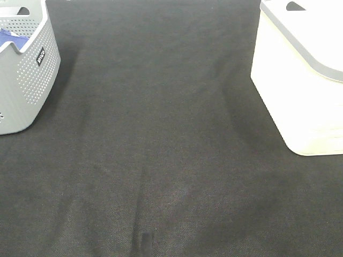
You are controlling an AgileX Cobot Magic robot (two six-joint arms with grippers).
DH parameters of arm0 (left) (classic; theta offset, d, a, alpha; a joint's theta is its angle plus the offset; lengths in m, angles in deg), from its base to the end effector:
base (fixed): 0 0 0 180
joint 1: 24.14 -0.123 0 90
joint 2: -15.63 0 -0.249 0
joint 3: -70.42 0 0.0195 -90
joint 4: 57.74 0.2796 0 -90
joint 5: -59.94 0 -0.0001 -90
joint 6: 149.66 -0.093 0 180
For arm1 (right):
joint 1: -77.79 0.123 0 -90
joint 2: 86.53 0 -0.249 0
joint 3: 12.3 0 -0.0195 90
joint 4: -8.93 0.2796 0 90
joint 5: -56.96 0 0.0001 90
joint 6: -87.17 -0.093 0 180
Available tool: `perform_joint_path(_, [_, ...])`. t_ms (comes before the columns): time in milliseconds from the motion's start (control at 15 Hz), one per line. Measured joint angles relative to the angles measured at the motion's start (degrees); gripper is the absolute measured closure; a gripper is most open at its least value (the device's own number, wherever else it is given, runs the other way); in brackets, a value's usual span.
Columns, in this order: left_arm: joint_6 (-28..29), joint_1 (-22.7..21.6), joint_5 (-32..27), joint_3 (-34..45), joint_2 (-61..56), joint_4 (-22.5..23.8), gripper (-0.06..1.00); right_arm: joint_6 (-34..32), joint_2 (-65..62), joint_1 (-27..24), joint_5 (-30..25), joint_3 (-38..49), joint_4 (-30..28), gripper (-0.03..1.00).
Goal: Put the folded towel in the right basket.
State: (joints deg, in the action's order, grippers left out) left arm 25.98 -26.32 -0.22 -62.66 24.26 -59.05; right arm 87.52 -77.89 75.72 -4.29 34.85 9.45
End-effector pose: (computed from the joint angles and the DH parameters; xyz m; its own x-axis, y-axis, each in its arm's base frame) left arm 0.0571 0.0003 0.2942 -0.4338 0.0482 -0.8997 0.0079 0.9987 0.0497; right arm 0.0569 -0.0013 0.2914 -0.4544 0.0147 -0.8907 0.0282 0.9996 0.0021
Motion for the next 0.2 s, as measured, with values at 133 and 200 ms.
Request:
perform_joint_path(133, [0.0,0.0,0.0,0.0,0.0,0.0,-0.05,0.0,0.0,0.0,0.0,0.0,0.0,-0.01])
perform_joint_path(200, [0.0,0.0,0.0,0.0,0.0,0.0,-0.05,0.0,0.0,0.0,0.0,0.0,0.0,-0.01])
